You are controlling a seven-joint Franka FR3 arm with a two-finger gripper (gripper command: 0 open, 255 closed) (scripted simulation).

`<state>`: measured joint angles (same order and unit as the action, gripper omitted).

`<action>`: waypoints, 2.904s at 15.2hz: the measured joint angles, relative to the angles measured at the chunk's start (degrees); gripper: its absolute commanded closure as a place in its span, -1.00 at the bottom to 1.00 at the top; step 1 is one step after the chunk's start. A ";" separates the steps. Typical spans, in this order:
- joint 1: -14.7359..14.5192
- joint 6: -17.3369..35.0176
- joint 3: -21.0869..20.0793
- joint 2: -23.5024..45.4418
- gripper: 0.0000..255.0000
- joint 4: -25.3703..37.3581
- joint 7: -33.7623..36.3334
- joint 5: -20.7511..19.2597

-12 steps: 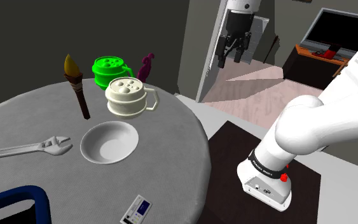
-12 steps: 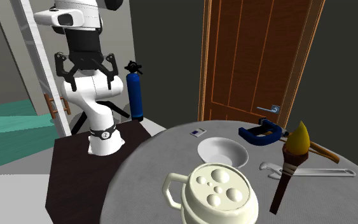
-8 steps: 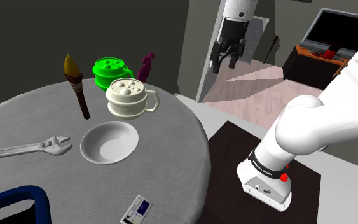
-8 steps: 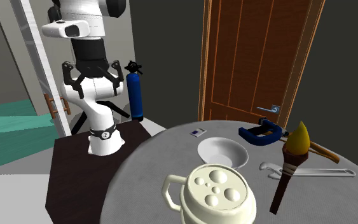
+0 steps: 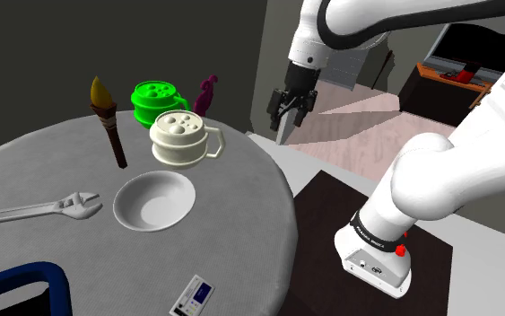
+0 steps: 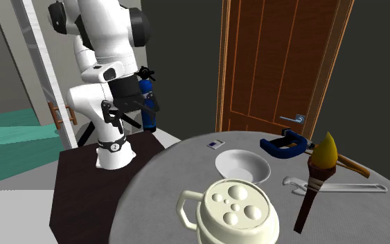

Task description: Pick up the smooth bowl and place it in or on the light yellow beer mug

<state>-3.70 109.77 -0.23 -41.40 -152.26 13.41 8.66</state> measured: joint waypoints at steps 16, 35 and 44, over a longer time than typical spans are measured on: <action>-16.92 38.80 -1.15 27.22 -1.00 -1.71 -9.48 30.95; -24.39 50.32 -3.68 49.24 -1.00 11.32 -31.29 62.01; -24.39 50.31 -3.69 49.22 1.00 11.33 -31.31 62.02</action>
<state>-28.10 160.08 -3.91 7.81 -140.94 -17.90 70.67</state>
